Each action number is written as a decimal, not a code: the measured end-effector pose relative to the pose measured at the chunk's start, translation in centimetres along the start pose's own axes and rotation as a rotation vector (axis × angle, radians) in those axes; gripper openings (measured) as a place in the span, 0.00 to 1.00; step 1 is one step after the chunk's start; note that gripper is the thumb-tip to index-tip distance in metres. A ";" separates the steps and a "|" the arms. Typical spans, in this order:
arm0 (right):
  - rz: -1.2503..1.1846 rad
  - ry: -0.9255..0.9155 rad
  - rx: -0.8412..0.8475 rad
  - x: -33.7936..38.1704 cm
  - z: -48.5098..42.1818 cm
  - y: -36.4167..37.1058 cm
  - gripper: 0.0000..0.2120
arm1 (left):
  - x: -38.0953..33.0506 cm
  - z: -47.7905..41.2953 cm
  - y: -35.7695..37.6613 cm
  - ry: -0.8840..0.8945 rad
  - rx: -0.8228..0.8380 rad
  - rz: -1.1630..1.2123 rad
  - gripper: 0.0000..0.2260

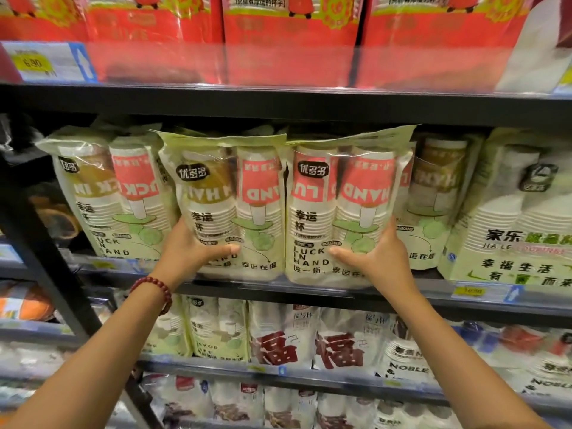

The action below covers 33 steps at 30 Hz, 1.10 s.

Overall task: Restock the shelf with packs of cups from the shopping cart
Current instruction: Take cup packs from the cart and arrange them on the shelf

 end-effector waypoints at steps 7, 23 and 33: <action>-0.031 -0.062 -0.105 0.5 1.0 -1.1 0.44 | -0.7 1.7 -1.0 0.000 -0.203 -0.051 0.41; 0.012 -0.113 -0.186 3.8 -1.2 -0.5 0.36 | -3.5 2.1 -3.6 0.070 -0.217 0.159 0.44; 0.039 -0.083 -0.103 3.0 -0.2 1.1 0.38 | -2.6 1.7 -3.6 0.067 -0.238 -0.096 0.40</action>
Point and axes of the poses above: each hand's wrist, its own z-axis away from the middle knuckle, its own y-axis out of the palm, x = y × z, the point moved 7 cm from there along -z, towards the middle knuckle, and after that the axes turned 15 degrees about -y, right-handed, at the moved point
